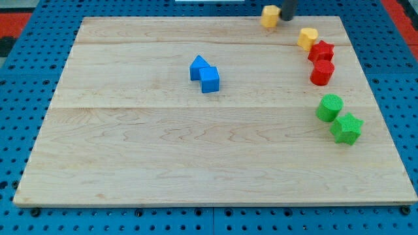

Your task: Place the yellow heart to the top right of the triangle

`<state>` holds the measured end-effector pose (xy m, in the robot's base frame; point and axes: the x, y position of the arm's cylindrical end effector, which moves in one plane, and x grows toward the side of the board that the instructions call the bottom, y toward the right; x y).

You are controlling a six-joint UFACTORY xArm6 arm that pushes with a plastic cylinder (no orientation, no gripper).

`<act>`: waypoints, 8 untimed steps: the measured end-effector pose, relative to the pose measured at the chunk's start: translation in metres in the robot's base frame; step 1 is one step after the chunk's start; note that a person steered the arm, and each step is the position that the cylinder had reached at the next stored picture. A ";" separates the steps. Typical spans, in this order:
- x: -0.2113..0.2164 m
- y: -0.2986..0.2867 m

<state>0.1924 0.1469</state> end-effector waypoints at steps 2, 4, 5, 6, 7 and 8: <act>0.065 -0.078; 0.023 0.020; -0.001 0.080; 0.056 0.169; 0.054 0.088; 0.062 0.049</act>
<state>0.2544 0.1956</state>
